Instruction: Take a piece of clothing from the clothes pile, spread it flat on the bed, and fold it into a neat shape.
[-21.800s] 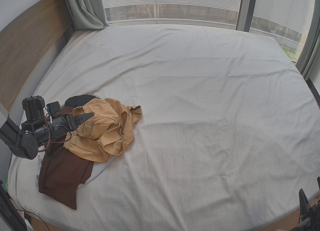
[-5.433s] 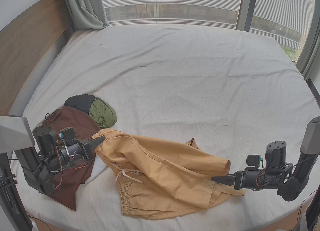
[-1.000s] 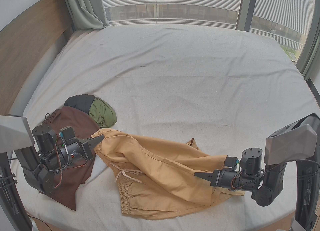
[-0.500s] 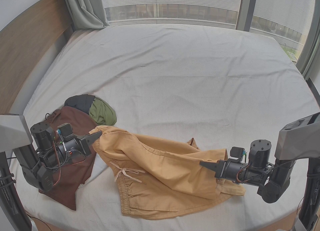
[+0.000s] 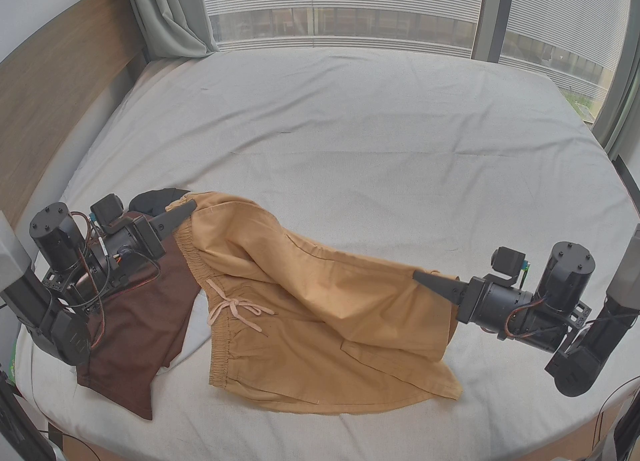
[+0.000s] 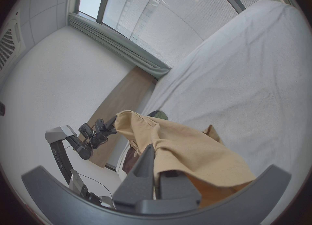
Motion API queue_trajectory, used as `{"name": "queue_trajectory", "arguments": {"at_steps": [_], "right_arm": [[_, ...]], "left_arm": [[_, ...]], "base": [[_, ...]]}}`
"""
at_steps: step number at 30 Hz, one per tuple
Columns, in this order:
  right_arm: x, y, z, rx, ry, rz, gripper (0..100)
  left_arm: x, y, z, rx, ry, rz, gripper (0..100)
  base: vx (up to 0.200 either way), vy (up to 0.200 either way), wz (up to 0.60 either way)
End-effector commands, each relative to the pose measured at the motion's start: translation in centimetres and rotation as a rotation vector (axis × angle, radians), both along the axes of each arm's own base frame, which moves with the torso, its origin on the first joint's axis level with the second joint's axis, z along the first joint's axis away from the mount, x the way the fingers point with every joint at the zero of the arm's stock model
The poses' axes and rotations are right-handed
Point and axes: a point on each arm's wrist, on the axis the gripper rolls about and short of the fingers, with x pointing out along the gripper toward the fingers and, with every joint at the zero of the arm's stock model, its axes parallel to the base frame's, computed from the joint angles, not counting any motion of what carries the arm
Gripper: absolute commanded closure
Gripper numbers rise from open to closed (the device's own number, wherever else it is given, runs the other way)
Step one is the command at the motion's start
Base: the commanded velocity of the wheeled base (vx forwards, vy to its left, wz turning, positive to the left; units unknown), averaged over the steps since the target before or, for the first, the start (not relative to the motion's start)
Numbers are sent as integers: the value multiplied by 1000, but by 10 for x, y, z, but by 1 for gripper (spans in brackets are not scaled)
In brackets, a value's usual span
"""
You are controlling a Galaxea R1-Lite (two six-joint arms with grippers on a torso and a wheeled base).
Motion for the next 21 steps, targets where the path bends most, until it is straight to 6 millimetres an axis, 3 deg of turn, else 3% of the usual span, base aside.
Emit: {"name": "queue_trajectory", "arguments": {"at_steps": [1, 13, 21], "right_arm": [[-8, -4, 25, 42, -85, -1, 100], [2, -10, 42, 73, -155, -35, 100], [6, -15, 50, 139, -124, -51, 100]], "left_arm": [[-5, -4, 10, -2, -36, -23, 100], [-11, -5, 11, 26, -56, -28, 100], [-4, -3, -6, 103, -53, -8, 100]], "base": [[0, 0, 0], [0, 0, 0], [0, 0, 0]]}}
